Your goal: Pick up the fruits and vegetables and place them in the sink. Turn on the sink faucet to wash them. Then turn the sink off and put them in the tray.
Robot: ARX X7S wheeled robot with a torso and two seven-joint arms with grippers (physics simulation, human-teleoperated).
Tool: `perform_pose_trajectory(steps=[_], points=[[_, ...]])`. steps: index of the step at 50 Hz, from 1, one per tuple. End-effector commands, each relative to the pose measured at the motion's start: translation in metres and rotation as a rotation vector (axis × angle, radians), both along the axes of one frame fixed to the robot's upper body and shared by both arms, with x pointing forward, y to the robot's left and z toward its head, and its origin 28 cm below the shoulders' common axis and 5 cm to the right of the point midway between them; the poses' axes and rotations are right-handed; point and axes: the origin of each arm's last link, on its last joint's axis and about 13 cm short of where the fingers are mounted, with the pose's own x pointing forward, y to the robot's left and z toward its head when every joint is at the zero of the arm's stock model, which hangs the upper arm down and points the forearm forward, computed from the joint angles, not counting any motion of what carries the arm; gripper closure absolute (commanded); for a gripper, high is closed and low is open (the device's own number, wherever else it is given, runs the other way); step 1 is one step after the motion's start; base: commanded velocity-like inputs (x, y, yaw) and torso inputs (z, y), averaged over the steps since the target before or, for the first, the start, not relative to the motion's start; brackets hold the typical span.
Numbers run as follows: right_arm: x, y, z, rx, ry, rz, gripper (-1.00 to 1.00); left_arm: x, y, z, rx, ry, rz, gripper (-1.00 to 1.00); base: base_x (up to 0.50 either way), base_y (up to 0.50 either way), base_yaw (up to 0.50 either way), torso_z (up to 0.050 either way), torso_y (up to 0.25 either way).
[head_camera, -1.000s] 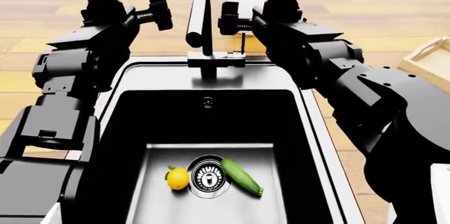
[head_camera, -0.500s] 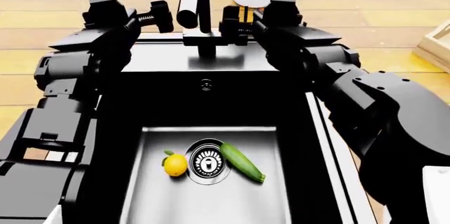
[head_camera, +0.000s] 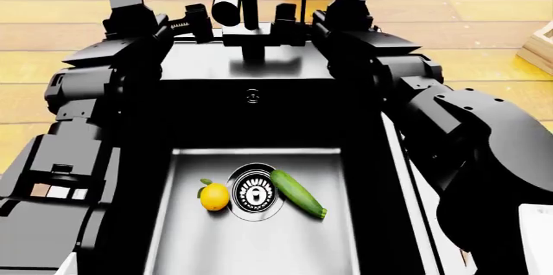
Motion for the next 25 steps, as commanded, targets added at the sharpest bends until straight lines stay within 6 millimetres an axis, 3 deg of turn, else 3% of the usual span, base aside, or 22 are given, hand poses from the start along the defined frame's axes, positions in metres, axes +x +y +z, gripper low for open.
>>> perform_pose_trajectory(steps=[1, 13, 23, 25], points=[[0.0, -0.019, -0.002, -0.01, 0.038, -0.085, -1.0, 0.0, 0.0, -0.002, -0.004, 0.003, -0.001, -1.0, 0.0, 0.0, 0.0, 0.0, 0.0], [-0.005, -0.046, 0.002, -0.018, 0.063, -0.193, -1.0, 0.0, -0.001, -0.004, -0.001, 0.006, -0.006, -1.0, 0.0, 0.0, 0.0, 0.0, 0.0], [-0.007, -0.049, 0.005, -0.024, 0.053, -0.206, -1.0, -0.001, -0.001, -0.003, 0.007, -0.006, -0.007, -1.0, 0.0, 0.0, 0.0, 0.0, 0.0], [-0.007, -0.049, 0.006, -0.026, 0.047, -0.205, -1.0, -0.001, -0.001, -0.003, 0.012, -0.01, -0.008, -1.0, 0.0, 0.0, 0.0, 0.0, 0.25]])
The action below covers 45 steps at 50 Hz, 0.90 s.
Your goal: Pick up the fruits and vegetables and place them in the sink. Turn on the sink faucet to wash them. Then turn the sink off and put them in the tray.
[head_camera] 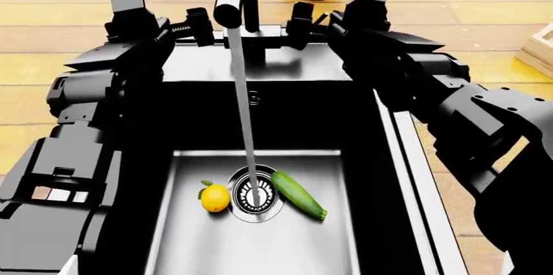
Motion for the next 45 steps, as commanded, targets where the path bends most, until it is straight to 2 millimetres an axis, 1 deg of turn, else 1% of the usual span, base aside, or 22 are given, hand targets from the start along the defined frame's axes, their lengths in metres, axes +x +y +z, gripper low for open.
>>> perform_pose_trajectory(steps=[1, 7, 16, 20, 25, 29, 33, 37, 42, 45], points=[[0.001, -0.032, 0.002, -0.072, -0.006, -0.151, -1.0, -0.001, 0.0, 0.001, 0.015, -0.016, -0.004, -1.0, 0.0, 0.0, 0.0, 0.0, 0.25], [-0.003, -0.032, 0.016, -0.083, -0.047, -0.16, -1.0, -0.002, -0.002, 0.001, 0.022, -0.02, -0.015, -1.0, 0.0, 0.0, 0.0, 0.0, 0.25], [-0.011, -0.038, 0.026, -0.08, -0.076, -0.18, -1.0, -0.003, -0.002, 0.003, 0.023, -0.023, -0.02, -1.0, 0.0, 0.0, 0.0, 0.0, 0.25], [-0.013, -0.04, 0.025, -0.08, -0.077, -0.189, -1.0, -0.002, -0.001, 0.001, 0.024, -0.023, -0.022, -1.0, 0.0, 0.0, 0.0, 0.0, 0.25], [-0.011, -0.043, 0.013, -0.115, -0.041, -0.209, -1.0, -0.003, 0.0, 0.001, 0.021, -0.031, -0.019, -1.0, 0.0, 0.0, 0.0, 0.0, 0.25], [-0.008, -0.048, -0.002, -0.202, 0.028, -0.249, -1.0, -0.003, 0.002, 0.0, 0.016, -0.031, -0.003, -1.0, 0.0, 0.0, 0.0, 0.0, 0.0], [-0.008, -0.054, -0.013, -0.233, 0.069, -0.266, -1.0, -0.004, 0.004, -0.001, 0.012, -0.029, 0.009, -1.0, 0.0, 0.0, 0.0, 0.0, 0.0], [-0.007, -0.057, -0.031, -0.252, 0.104, -0.268, -1.0, -0.004, 0.005, -0.003, 0.039, -0.022, 0.022, -1.0, 0.0, 0.0, 0.0, 0.0, 0.0], [-0.006, -0.058, -0.048, -0.255, 0.135, -0.262, -1.0, -0.004, 0.005, -0.005, 0.065, -0.026, 0.024, -1.0, 0.0, 0.0, 0.0, 0.0, -0.25], [-0.005, -0.057, -0.053, -0.251, 0.142, -0.258, -1.0, -0.003, 0.004, -0.006, 0.068, -0.025, 0.023, -1.0, 0.0, 0.0, 0.0, 0.0, -0.25]])
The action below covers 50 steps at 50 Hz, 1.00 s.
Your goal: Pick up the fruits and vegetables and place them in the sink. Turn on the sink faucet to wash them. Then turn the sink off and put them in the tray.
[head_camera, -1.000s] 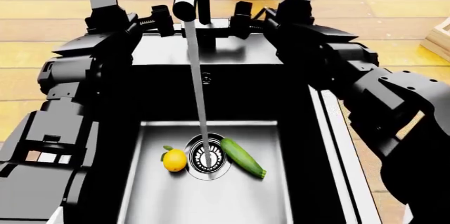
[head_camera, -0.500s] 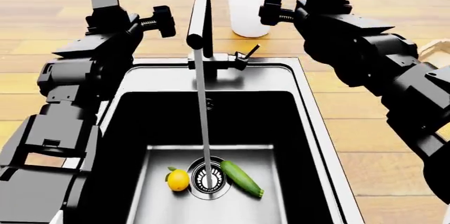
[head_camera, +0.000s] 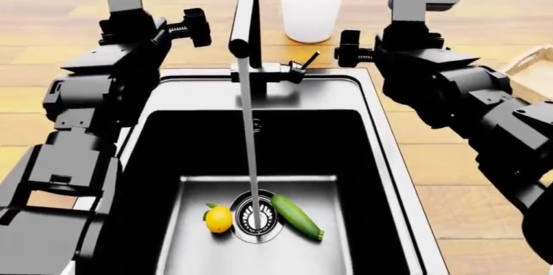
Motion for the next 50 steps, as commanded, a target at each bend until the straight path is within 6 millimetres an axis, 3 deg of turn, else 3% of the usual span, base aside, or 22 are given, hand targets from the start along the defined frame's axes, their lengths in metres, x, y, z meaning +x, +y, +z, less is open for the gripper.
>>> perform_pose_trajectory(steps=[1, 16, 33, 50], points=[[0.002, -0.003, -0.03, -0.025, 0.068, -0.012, -1.0, 0.0, 0.001, -0.005, 0.028, 0.004, 0.009, -1.0, 0.0, 0.0, 0.0, 0.0, -0.25], [0.001, 0.008, -0.022, -0.047, -0.023, 0.044, -1.0, 0.002, 0.002, -0.009, 0.022, 0.011, 0.012, -1.0, 0.0, 0.0, 0.0, 0.0, -0.25], [0.0, 0.029, 0.002, -0.054, -0.17, 0.095, -1.0, 0.002, 0.002, -0.012, -0.007, 0.019, 0.0, -1.0, 0.0, 0.0, 0.0, 0.0, 0.0], [0.008, 0.054, 0.001, -0.058, -0.183, 0.205, -1.0, 0.0, 0.005, -0.013, -0.012, 0.016, -0.006, -1.0, 0.0, 0.0, 0.0, 0.0, 0.0]])
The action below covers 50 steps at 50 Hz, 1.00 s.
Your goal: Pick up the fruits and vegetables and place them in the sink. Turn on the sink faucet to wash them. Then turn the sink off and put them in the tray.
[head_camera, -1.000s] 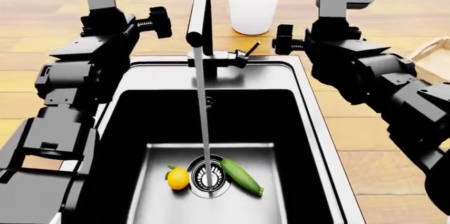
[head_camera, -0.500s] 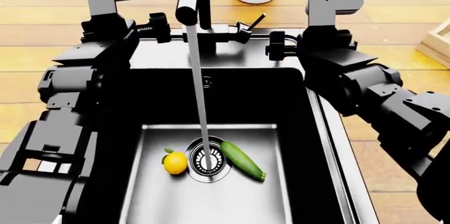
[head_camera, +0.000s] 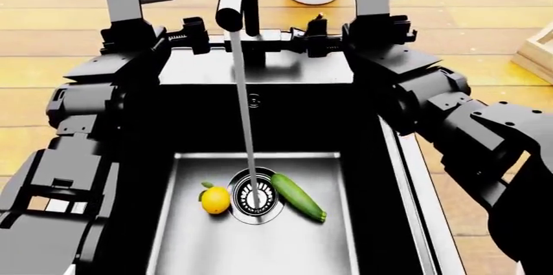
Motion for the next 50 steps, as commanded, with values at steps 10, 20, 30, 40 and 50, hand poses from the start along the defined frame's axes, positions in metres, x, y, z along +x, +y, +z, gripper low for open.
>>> perform_pose_trajectory(steps=[10, 20, 30, 40, 50], points=[[-0.003, 0.027, -0.002, -0.028, -0.006, 0.239, -1.0, -0.002, 0.001, -0.001, 0.001, -0.003, -0.01, -1.0, 0.0, 0.0, 0.0, 0.0, 0.0], [-0.006, 0.034, -0.003, -0.062, 0.003, 0.3, -1.0, -0.002, 0.001, -0.002, 0.005, -0.004, -0.01, -1.0, 0.0, 0.0, 0.0, 0.0, 0.0], [-0.011, 0.019, 0.028, -0.067, -0.052, 0.211, -1.0, -0.002, 0.0, -0.001, 0.02, -0.016, -0.013, -1.0, 0.0, 0.0, 0.0, 0.0, 0.0], [-0.018, 0.009, 0.038, -0.07, -0.074, 0.168, -1.0, -0.005, 0.0, 0.003, 0.027, -0.041, -0.019, -1.0, 0.0, 0.0, 0.0, 0.011, 0.25], [-0.033, -0.004, 0.058, -0.055, -0.111, 0.133, -1.0, -0.007, -0.002, 0.006, 0.022, -0.043, -0.025, -1.0, 0.0, 0.0, 0.0, 0.012, 0.25]])
